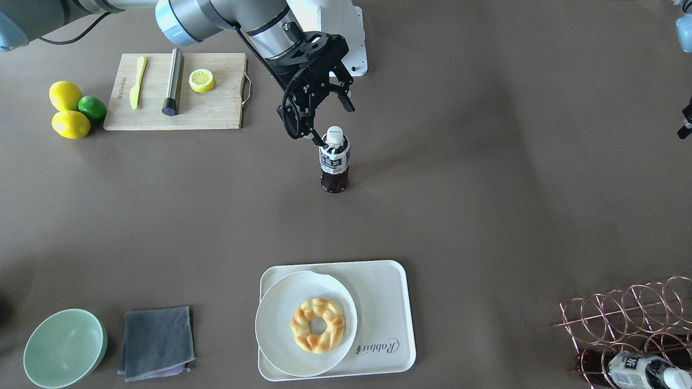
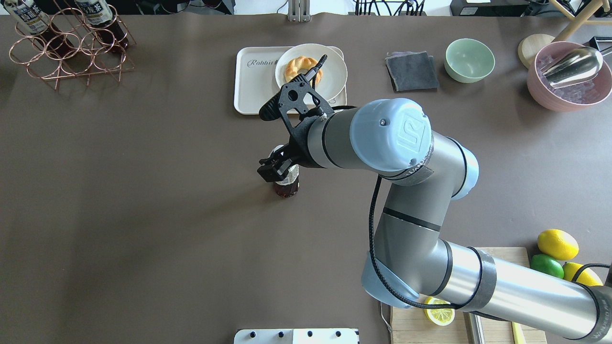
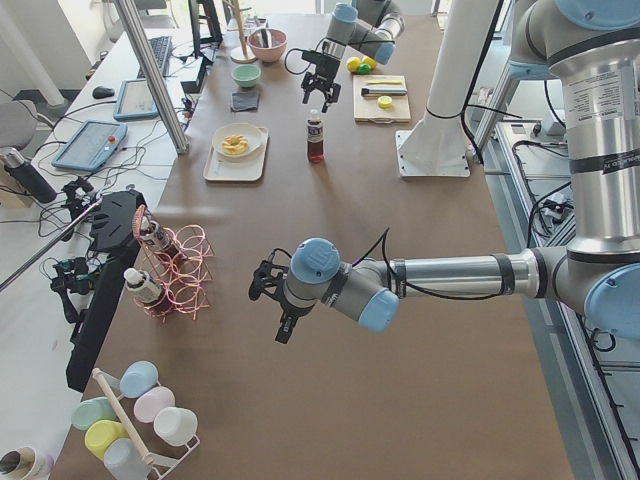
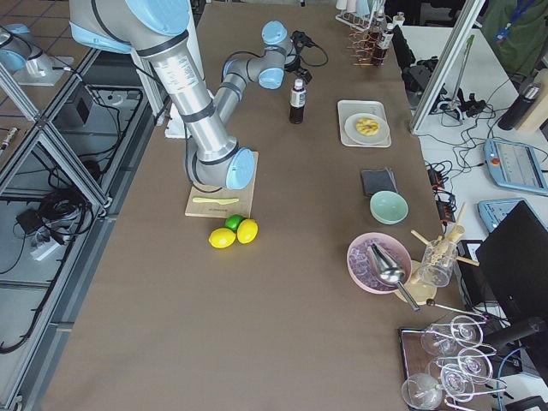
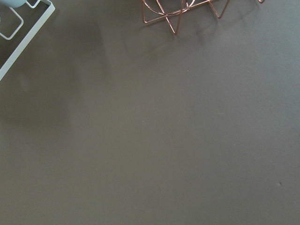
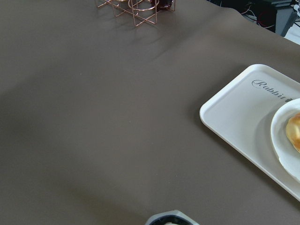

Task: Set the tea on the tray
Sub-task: 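Lower the right gripper onto the standing tea bottle and grasp it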

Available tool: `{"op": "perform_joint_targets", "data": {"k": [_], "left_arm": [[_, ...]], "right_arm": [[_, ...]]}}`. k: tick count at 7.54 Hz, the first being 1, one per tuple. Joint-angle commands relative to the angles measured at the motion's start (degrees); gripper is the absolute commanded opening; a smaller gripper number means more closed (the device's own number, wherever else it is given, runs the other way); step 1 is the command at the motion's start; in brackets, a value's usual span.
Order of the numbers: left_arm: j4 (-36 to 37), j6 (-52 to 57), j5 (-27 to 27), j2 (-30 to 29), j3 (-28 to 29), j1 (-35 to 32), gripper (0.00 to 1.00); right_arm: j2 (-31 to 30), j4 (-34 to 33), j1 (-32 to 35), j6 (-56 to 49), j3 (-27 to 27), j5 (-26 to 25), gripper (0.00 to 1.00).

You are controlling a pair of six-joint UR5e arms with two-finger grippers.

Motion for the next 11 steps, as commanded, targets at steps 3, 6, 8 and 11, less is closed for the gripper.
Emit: {"op": "perform_joint_targets", "data": {"k": [3,6,8,11], "left_arm": [[-0.11,0.17,-0.09,0.13,0.15,-0.17,0.99],[-0.11,0.17,-0.18,0.13,0.06,-0.17,0.99],[-0.20,0.17,-0.27,0.13,-0.03,-0.17,0.99],[-0.29,0.17,-0.27,0.13,-0.11,-0.26,0.99]], "right_arm": [[-0.76,0.45,-4.36,0.41,-0.45,-9.86,0.97],[-1.37,0.54,-4.37,0.32,-0.28,-9.86,0.63],[-1.46,0.45,-4.28,-0.03,-0.10,-9.86,0.32],[-0.23,0.45,-2.80,0.41,-0.01,-10.04,0.00]]}}
